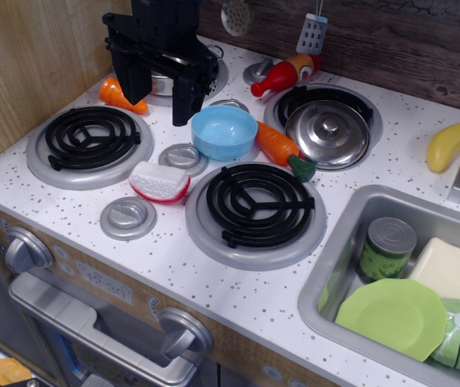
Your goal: Put lid on pot or pan
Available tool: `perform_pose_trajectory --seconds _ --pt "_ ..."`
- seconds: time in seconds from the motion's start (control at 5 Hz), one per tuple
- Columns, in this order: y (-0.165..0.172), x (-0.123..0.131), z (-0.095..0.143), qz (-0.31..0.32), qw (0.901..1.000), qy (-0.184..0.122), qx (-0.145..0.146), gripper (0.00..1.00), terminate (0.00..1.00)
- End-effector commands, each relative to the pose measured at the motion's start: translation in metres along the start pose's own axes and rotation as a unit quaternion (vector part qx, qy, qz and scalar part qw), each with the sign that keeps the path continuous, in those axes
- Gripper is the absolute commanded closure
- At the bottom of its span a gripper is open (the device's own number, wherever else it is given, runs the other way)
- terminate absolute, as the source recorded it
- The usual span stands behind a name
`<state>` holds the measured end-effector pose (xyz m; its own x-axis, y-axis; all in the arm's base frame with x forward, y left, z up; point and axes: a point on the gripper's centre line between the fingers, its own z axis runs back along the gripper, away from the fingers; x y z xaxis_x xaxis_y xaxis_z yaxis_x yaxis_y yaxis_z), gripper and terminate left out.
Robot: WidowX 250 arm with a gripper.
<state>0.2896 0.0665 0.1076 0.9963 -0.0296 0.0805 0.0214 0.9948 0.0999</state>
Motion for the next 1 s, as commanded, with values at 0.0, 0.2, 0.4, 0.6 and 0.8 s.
perform_pose_trajectory --seconds 0.0,0.2,0.4,0.6,0.8 --pt "0.0 0.0 0.0 0.0 1.0 0.0 0.0 0.0 0.0" --pt "-0.034 0.02 -0.001 0.027 0.9994 -0.022 0.006 0.0 0.0" --pt "-0.078 0.044 -0.003 0.047 0.997 -0.059 0.014 0.0 0.0" --pt "-0.114 0.071 -0.005 0.061 0.9942 -0.087 0.01 0.0 0.0" --pt "-0.13 0.094 -0.009 0.055 0.9899 -0.129 0.02 0.0 0.0"
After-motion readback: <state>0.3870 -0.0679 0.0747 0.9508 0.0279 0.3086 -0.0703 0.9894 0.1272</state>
